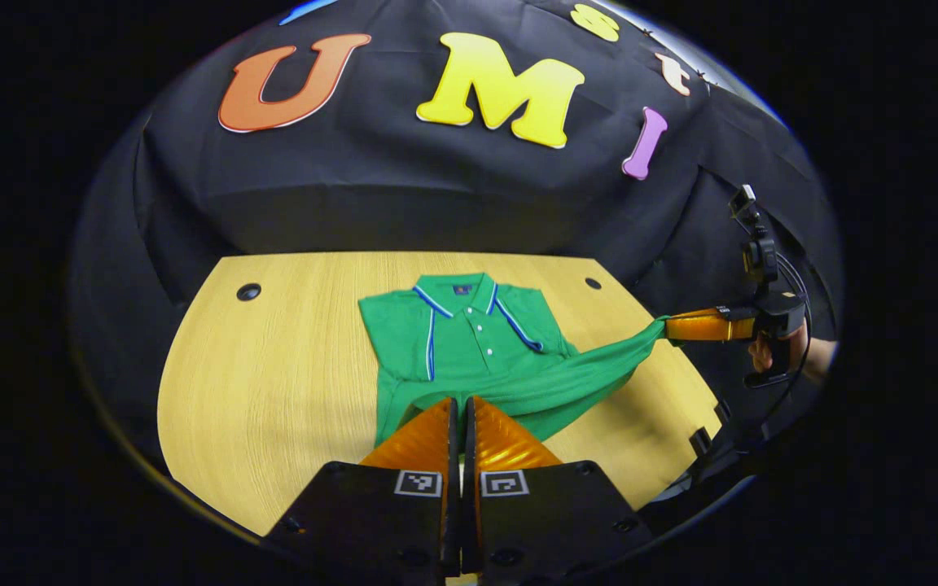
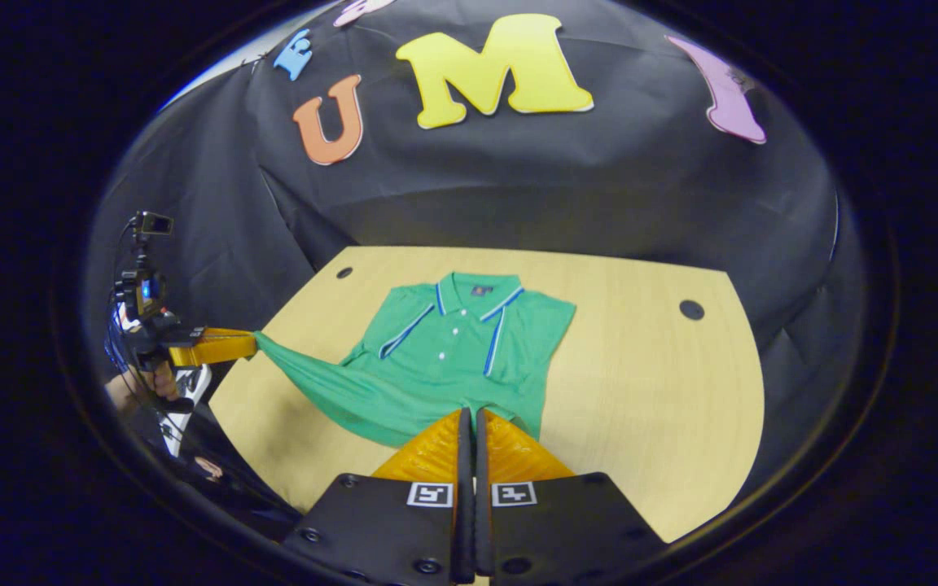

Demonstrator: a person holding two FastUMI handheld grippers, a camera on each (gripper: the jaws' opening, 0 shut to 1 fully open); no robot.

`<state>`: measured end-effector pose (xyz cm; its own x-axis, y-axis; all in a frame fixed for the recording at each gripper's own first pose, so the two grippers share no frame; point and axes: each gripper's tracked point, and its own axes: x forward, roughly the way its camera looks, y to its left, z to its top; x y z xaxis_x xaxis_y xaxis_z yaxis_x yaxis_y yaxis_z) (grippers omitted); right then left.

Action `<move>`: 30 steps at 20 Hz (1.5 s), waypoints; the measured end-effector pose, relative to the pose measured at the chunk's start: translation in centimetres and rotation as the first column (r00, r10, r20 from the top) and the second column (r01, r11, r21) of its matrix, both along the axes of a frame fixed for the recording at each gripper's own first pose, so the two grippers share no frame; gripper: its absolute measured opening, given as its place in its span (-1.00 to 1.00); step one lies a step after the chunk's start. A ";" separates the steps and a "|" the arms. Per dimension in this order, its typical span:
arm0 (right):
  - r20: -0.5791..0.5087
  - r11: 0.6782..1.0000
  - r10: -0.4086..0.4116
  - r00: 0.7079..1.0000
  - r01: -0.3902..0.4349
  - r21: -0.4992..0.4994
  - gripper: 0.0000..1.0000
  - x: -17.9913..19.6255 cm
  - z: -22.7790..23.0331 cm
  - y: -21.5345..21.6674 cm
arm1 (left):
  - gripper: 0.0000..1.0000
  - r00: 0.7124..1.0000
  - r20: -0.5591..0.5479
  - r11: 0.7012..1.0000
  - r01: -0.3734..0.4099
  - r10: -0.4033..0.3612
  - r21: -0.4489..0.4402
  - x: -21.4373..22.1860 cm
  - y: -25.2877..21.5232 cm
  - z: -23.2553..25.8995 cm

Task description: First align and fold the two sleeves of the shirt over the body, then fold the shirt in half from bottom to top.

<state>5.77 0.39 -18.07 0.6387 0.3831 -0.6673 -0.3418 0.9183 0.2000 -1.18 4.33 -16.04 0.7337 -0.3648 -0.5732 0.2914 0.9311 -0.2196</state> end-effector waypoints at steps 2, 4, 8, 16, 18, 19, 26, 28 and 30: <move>0.037 1.000 -0.002 0.999 0.002 0.000 -0.94 2.6 1.7 0.2 | -0.93 1.000 0.022 1.000 -0.004 0.005 -0.030 2.3 0.0 1.4; 0.068 1.000 -0.010 0.998 0.010 -0.004 -0.89 5.2 2.8 0.1 | -0.93 0.999 0.046 0.999 -0.016 0.017 -0.040 4.8 0.7 2.5; 0.098 1.000 -0.031 0.995 0.031 0.005 -0.94 10.0 3.6 0.3 | -0.92 0.996 0.075 0.997 -0.039 0.044 -0.067 9.9 1.2 3.4; 0.111 0.996 -0.085 0.990 0.085 -0.003 -0.94 19.3 -2.1 0.1 | -0.93 0.994 0.066 0.996 -0.080 0.083 -0.048 19.1 1.8 -0.7; 0.100 0.996 -0.094 0.991 0.094 -0.005 -0.94 21.1 -4.2 0.4 | -0.93 0.995 0.029 0.994 -0.095 0.096 -0.050 20.5 1.6 -3.2; 0.090 0.995 -0.097 0.991 0.098 -0.006 -0.94 21.8 -5.3 0.5 | -0.93 0.994 0.017 0.993 -0.106 0.107 -0.047 21.2 1.7 -4.2; 0.043 0.991 -0.117 0.992 0.120 -0.061 -0.94 25.7 -12.2 0.8 | -0.93 0.985 0.010 0.984 -0.172 0.172 0.037 25.8 1.7 -10.6; 0.029 0.988 -0.127 0.991 0.129 -0.087 -0.99 26.3 -13.6 0.9 | -0.89 0.983 0.012 0.981 -0.184 0.183 0.057 26.7 1.0 -11.7; 0.018 0.984 -0.146 0.989 0.147 -0.101 -0.78 26.4 -14.6 1.1 | -1.00 0.980 0.004 0.970 -0.200 0.201 0.141 26.8 1.2 -12.7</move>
<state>32.22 1.46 -32.72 0.6903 0.2153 -0.6907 -0.2036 0.9739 0.1001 25.58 5.55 -28.78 0.7777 -0.1267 -0.6158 0.0943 0.9919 -0.0850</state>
